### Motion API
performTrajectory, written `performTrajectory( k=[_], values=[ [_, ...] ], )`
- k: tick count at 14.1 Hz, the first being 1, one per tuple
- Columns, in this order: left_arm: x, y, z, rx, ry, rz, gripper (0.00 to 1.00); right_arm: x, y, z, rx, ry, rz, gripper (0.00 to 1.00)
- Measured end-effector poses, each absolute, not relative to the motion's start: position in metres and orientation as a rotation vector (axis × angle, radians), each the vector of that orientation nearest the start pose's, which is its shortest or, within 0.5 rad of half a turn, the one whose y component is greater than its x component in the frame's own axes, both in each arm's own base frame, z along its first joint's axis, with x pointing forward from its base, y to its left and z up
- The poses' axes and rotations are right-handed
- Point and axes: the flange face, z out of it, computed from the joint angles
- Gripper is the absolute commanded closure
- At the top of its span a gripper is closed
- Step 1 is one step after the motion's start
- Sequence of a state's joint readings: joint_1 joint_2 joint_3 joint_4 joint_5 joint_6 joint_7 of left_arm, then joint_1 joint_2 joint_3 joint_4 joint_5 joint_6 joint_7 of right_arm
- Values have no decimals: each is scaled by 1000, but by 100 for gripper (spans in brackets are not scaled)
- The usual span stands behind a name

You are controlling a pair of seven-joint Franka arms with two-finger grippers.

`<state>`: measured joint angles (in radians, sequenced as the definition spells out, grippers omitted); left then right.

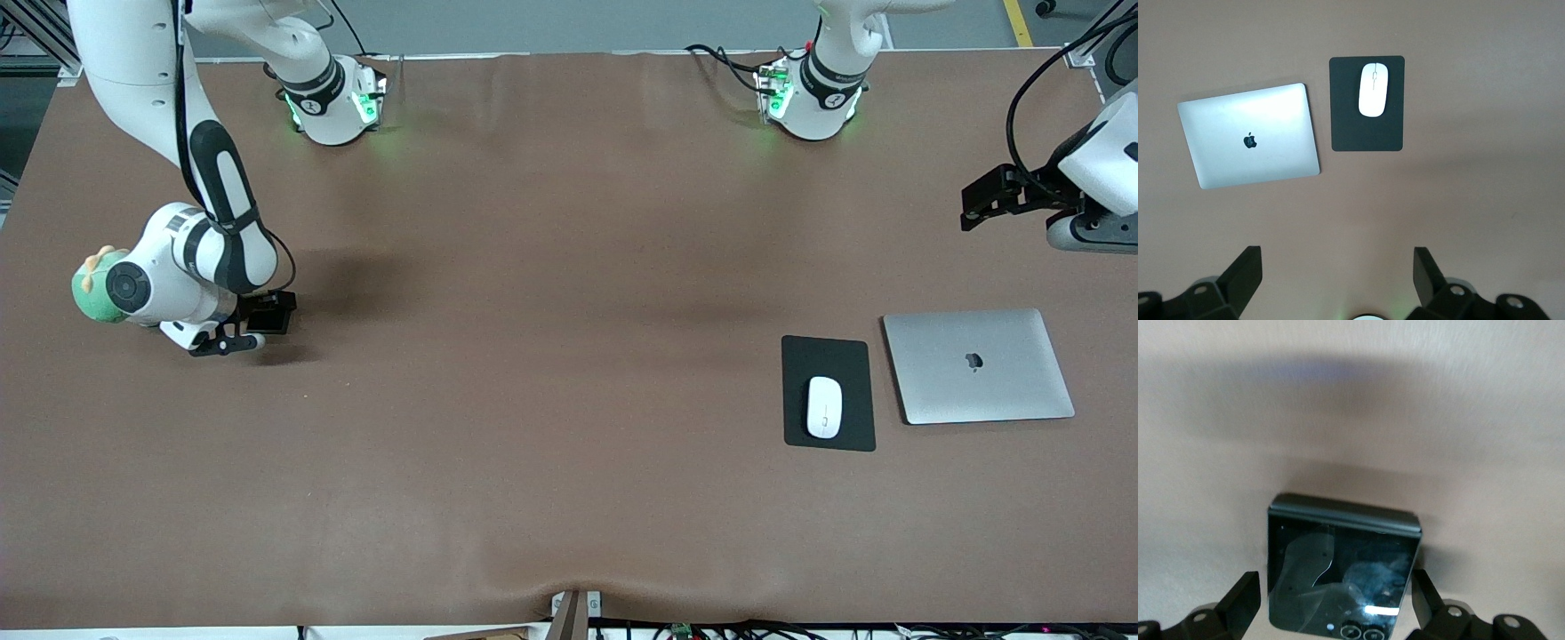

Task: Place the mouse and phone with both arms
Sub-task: 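Carry the black phone with the right gripper beside the green plush toy, then set the phone on the table and open the right gripper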

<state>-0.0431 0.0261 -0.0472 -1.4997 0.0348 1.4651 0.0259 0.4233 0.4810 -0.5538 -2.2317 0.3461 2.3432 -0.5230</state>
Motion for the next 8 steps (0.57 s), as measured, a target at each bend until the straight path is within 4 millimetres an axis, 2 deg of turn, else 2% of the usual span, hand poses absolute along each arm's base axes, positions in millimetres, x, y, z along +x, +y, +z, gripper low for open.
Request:
performTrajectory(
  k=[2,4,8],
  values=[
    [550,-45,634,-3100,176,93,0,523,-73,179,-3049,-217,392,0],
    [550,-45,634,-3100,176,93,0,545,-68,204,-3009,-233,420,0],
    [550,-45,634,-3100,177,93,0,589,-73,279,-2935,-249,467,0]
  ],
)
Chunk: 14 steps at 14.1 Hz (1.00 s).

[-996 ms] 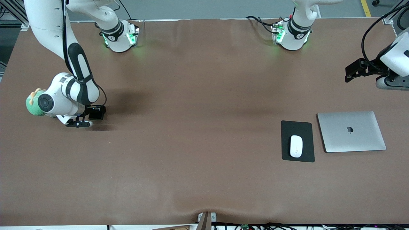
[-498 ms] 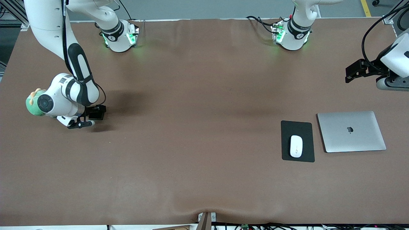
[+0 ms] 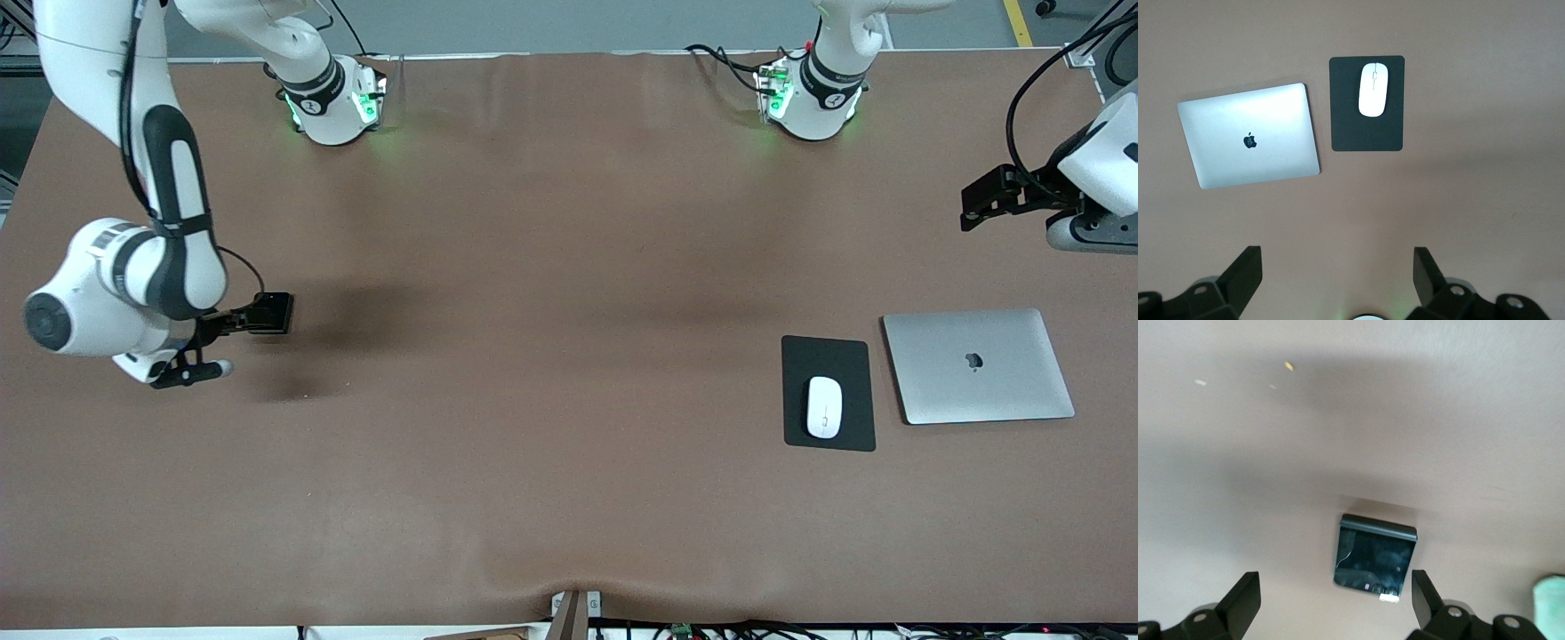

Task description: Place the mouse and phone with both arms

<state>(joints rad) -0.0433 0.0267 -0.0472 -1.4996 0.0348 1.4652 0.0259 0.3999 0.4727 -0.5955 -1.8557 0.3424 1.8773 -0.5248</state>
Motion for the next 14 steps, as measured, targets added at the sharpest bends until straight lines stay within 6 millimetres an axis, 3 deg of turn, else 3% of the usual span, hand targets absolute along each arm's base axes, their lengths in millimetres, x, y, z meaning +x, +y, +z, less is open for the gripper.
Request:
performTrajectory(
  k=[7,10,14],
  values=[
    [550,-46,634,-3100,178,93,0,640,-85,379,-3072,-390,359,0],
    [550,-46,634,-3100,178,92,0,654,-100,435,-3104,-378,281,0],
    [550,-46,634,-3100,178,92,0,662,-101,490,-3196,-250,215,0]
  ],
)
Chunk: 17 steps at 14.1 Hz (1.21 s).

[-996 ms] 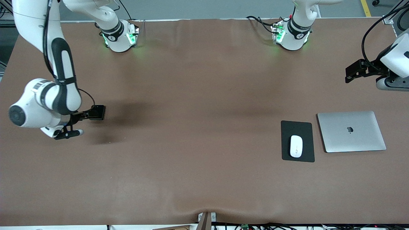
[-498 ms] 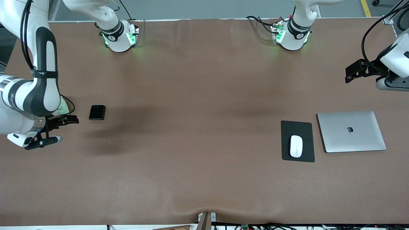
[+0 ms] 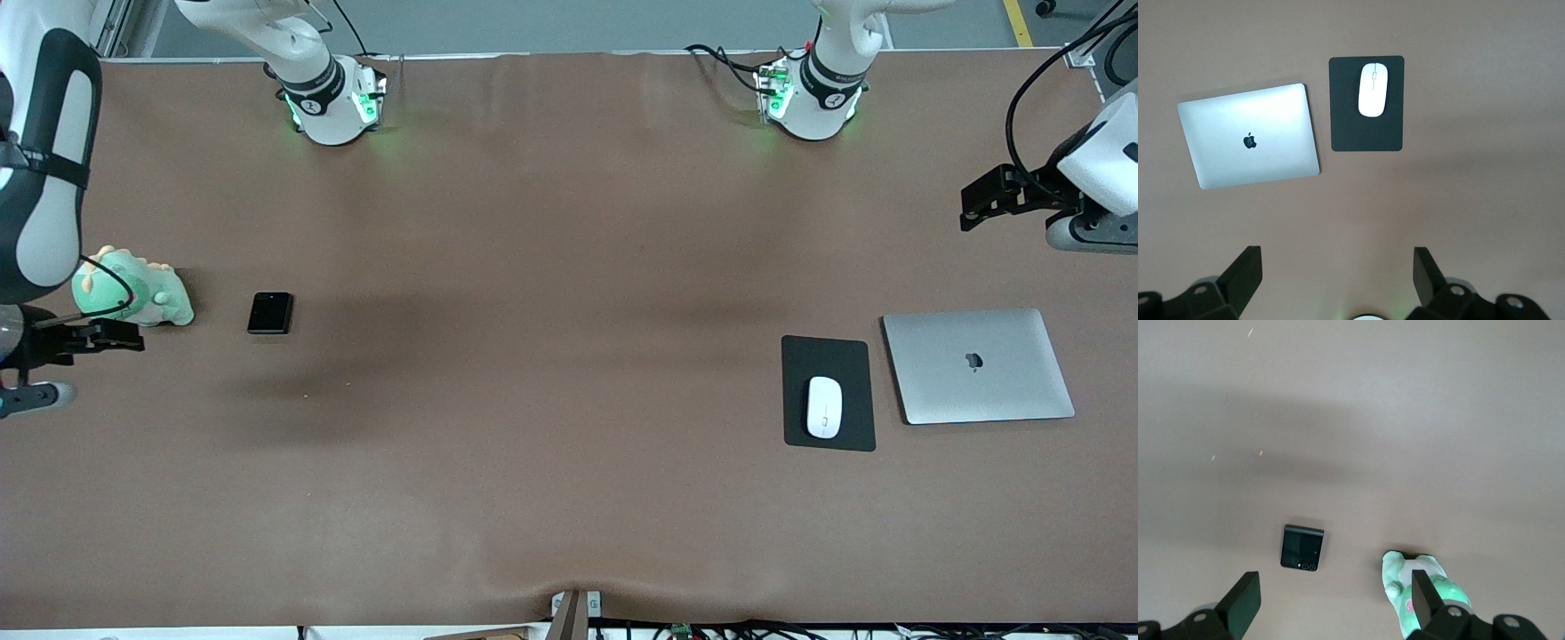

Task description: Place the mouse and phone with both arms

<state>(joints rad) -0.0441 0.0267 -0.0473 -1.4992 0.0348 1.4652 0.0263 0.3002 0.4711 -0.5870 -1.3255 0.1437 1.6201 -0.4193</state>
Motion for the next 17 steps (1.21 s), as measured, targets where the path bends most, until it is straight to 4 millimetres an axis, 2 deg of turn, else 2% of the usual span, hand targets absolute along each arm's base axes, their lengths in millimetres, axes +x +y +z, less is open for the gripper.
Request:
performTrajectory(
  k=[5,10,15,17],
  values=[
    [550,-47,634,-3100,180,92,0,668,-97,550,-3246,-177,61,0],
    [550,-47,634,-3100,180,92,0,666,-88,602,-3242,-222,-82,0],
    [550,-47,634,-3100,181,92,0,637,-85,637,-3146,-251,-32,0],
    [550,-47,634,-3100,181,92,0,628,-84,642,-3127,-186,1,0]
  ],
)
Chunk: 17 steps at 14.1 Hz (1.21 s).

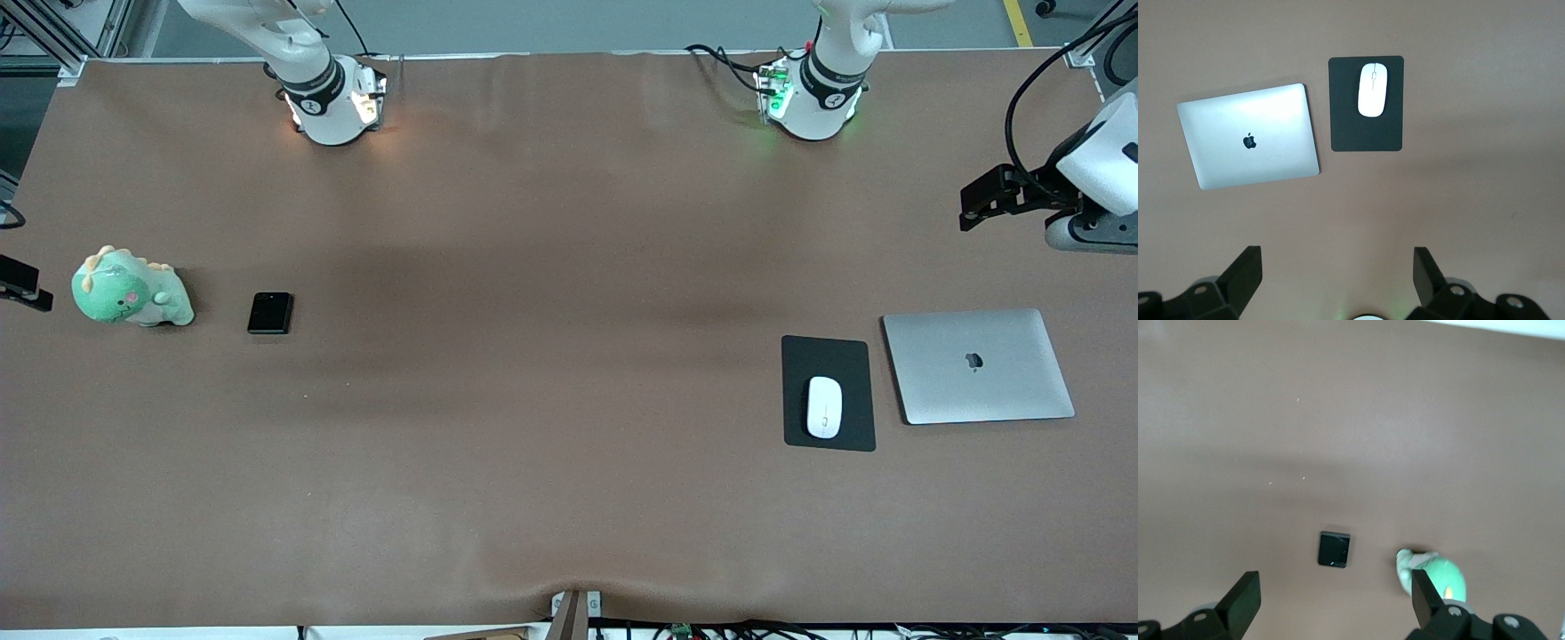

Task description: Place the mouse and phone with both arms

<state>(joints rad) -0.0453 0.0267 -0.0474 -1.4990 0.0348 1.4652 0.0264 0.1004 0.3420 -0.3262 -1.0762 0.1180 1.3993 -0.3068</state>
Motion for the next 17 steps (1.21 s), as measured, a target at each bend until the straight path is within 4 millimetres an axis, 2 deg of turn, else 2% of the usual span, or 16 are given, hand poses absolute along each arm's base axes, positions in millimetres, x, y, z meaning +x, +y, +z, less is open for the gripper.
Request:
performTrajectory(
  k=[3,7,14,17],
  values=[
    [550,-47,634,-3100,181,92,0,618,-69,637,-3100,-94,60,0],
    [550,-47,634,-3099,181,92,0,593,-56,631,-3093,-100,129,0],
    [550,-47,634,-3099,181,92,0,549,-59,614,-3080,-77,74,0],
    [550,-47,634,-3099,181,92,0,543,-50,616,-3120,-117,74,0]
  ],
)
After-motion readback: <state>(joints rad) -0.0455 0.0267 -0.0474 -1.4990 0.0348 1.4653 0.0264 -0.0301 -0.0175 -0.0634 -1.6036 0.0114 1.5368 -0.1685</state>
